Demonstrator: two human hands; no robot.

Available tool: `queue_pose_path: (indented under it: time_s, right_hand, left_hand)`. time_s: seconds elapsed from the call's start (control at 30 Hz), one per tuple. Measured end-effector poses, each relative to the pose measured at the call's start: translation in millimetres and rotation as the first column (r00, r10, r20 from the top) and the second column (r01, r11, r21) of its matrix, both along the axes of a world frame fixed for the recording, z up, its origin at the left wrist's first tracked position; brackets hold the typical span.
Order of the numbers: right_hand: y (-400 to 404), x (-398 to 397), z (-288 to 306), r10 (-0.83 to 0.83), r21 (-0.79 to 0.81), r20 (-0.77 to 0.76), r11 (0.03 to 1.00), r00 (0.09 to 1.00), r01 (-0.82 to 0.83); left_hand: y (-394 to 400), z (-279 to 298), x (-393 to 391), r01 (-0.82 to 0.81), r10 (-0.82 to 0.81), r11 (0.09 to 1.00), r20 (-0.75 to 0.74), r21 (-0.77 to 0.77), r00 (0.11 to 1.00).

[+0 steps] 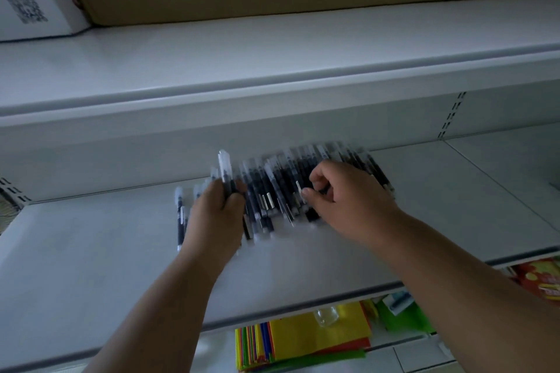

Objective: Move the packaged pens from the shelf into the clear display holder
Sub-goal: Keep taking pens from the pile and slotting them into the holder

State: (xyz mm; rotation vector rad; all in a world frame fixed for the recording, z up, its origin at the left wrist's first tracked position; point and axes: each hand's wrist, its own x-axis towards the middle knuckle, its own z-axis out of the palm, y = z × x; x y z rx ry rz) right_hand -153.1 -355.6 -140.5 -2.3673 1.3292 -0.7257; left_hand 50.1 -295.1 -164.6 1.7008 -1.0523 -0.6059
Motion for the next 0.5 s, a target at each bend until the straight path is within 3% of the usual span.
queue_pose_path:
  time_s: [0.23, 0.5]
  right_hand:
    - [4, 38, -11, -0.003, 0.101, -0.150, 0.995, 0.989, 0.018]
    - [0, 65, -5, -0.056, 0.033, -0.407, 0.997, 0.912, 0.076]
  left_hand:
    - [49, 16, -11, 0.074, -0.135, 0.986, -0.454, -0.150, 0.881]
    - [68, 9, -5, 0.111, -0.166, 0.984, -0.514, -0.137, 0.841]
